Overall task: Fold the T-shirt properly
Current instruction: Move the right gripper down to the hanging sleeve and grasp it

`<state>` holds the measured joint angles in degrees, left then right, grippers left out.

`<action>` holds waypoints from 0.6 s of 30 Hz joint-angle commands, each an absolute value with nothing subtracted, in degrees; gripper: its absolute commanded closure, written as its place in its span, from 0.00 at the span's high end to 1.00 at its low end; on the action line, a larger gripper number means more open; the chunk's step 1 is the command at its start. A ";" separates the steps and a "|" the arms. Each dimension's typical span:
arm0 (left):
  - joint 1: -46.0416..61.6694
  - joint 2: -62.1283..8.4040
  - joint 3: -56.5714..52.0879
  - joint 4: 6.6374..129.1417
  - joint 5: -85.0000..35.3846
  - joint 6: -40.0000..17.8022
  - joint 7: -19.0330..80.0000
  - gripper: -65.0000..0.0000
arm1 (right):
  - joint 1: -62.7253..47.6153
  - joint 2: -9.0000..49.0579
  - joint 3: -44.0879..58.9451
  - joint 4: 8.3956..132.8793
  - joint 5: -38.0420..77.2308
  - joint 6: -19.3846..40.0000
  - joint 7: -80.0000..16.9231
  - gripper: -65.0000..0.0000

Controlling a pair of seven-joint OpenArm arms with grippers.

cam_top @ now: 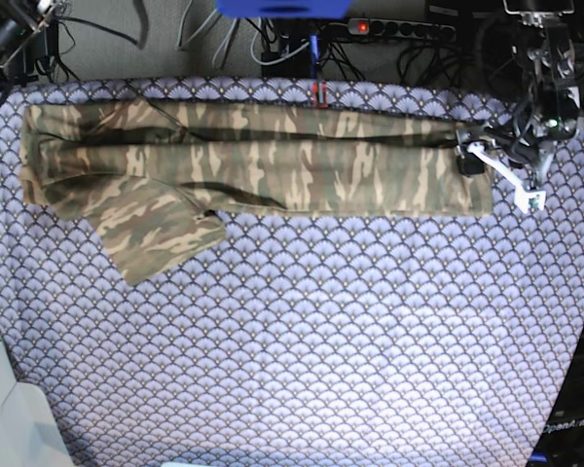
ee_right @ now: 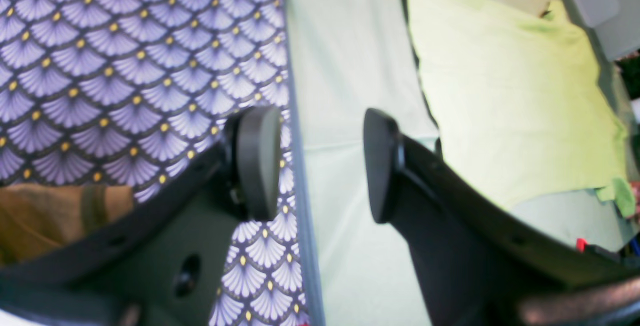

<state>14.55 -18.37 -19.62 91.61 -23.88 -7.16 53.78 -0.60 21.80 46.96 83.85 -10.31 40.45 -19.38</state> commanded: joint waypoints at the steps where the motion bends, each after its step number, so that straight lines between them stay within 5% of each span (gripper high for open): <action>1: 14.11 -19.12 -19.82 92.70 -24.48 -7.34 53.32 0.86 | 0.84 23.08 46.64 84.88 -9.63 40.00 -18.33 0.43; 18: 13.93 -19.12 -19.47 92.53 -24.48 -7.34 53.32 0.86 | 10.86 21.67 29.32 84.88 -9.63 40.00 -33.89 0.43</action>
<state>14.39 -18.35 -19.29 91.59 -23.86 -7.16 53.78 9.67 20.71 29.10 83.85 -10.07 40.45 -35.05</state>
